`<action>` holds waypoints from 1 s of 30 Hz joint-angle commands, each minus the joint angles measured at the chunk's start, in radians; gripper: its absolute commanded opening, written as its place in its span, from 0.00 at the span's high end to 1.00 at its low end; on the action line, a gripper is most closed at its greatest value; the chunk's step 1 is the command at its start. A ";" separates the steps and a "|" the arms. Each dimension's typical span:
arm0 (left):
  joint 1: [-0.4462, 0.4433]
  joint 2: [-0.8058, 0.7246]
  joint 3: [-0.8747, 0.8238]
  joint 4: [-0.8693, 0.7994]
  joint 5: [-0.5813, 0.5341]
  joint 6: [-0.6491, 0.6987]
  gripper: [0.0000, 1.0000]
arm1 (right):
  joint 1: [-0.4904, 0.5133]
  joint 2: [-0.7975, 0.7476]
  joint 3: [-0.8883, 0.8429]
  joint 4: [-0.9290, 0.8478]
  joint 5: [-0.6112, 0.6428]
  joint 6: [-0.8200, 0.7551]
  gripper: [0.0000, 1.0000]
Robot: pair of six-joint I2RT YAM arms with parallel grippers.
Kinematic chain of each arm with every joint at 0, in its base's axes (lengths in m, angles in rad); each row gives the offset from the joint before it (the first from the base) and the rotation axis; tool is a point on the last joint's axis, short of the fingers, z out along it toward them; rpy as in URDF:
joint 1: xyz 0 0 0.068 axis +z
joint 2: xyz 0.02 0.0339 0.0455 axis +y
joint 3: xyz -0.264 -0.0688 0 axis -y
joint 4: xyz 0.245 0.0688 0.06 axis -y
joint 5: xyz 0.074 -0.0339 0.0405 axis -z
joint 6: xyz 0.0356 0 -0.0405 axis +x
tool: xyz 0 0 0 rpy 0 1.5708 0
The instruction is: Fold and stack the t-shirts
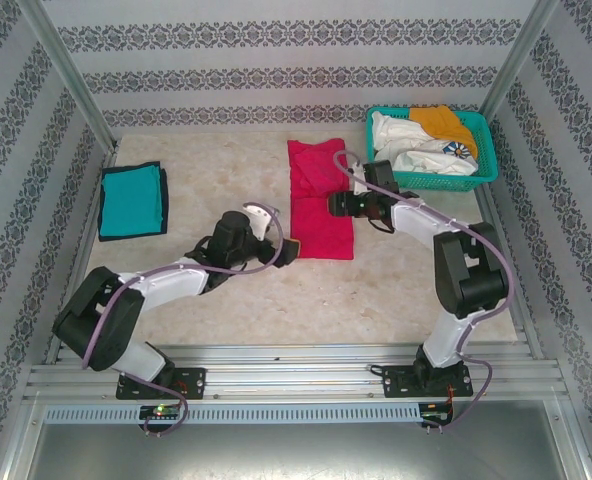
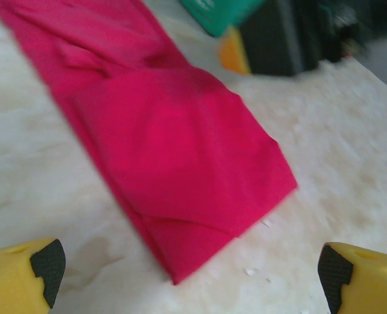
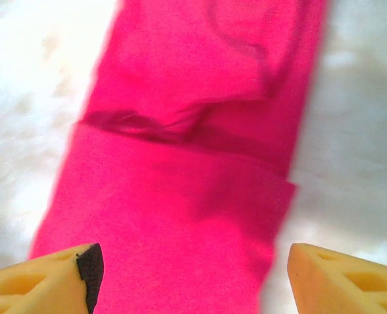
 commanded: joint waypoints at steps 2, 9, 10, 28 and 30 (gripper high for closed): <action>0.070 -0.069 0.024 -0.124 -0.143 -0.142 0.00 | 0.066 -0.018 0.011 0.002 0.017 -0.181 0.31; 0.129 -0.163 -0.037 -0.150 -0.143 -0.178 0.00 | 0.160 0.199 0.324 -0.359 0.239 -0.043 0.37; 0.132 -0.176 -0.044 -0.154 -0.144 -0.181 0.00 | 0.168 0.231 0.362 -0.393 0.245 -0.017 0.38; 0.161 -0.255 -0.120 -0.142 -0.143 -0.189 0.00 | 0.325 0.257 0.193 -0.441 0.309 0.059 0.59; 0.163 -0.246 -0.120 -0.139 -0.136 -0.193 0.00 | 0.348 0.224 0.135 -0.430 0.296 0.086 0.58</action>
